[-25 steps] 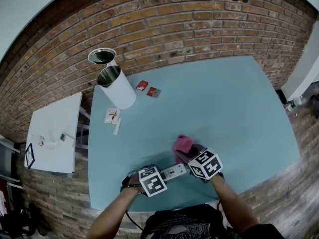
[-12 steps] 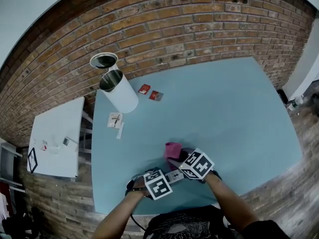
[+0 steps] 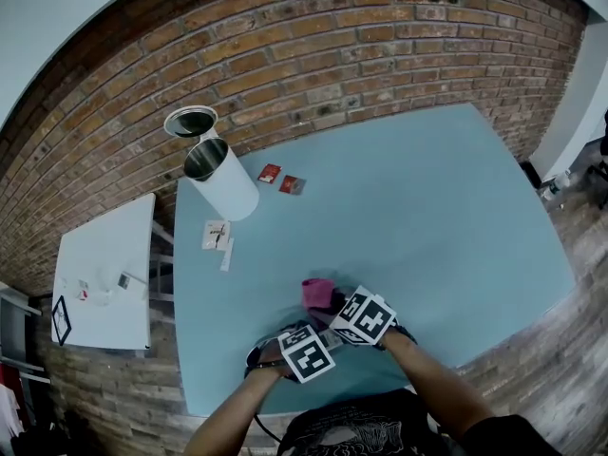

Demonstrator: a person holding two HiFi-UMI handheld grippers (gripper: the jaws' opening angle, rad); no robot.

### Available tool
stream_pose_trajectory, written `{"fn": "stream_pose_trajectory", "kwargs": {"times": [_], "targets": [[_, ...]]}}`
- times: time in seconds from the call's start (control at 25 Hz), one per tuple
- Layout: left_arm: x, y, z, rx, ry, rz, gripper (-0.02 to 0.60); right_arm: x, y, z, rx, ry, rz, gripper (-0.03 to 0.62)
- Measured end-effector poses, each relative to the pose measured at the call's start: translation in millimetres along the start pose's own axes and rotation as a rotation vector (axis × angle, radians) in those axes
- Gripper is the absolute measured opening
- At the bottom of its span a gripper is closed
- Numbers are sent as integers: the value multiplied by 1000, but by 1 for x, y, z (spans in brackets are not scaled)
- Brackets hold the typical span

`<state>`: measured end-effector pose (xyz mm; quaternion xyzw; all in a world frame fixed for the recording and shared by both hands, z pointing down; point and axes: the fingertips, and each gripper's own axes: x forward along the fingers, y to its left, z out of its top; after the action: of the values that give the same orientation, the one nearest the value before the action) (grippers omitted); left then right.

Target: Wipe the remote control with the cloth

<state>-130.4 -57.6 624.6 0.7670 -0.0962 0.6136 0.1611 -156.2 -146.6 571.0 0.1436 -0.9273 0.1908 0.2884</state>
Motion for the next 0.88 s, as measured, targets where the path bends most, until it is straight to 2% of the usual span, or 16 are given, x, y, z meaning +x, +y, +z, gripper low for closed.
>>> {"fn": "stream_pose_trajectory", "kwargs": {"times": [0.24, 0.36, 0.48, 0.72, 0.88], "targets": [[-1, 1, -1, 2, -2, -1, 239, 9, 13, 9, -37, -4, 3, 64], [-1, 1, -1, 4, -23, -4, 238, -1, 3, 17, -10, -76, -68, 64], [-3, 2, -3, -21, -51, -25, 237, -28, -15, 18, 64, -165, -169, 64], [-10, 3, 0, -152, -123, -163, 236, -93, -39, -10, 204, -285, -337, 64], [-14, 3, 1, -305, -175, -282, 236, -128, -49, -32, 312, -356, -432, 64]]}}
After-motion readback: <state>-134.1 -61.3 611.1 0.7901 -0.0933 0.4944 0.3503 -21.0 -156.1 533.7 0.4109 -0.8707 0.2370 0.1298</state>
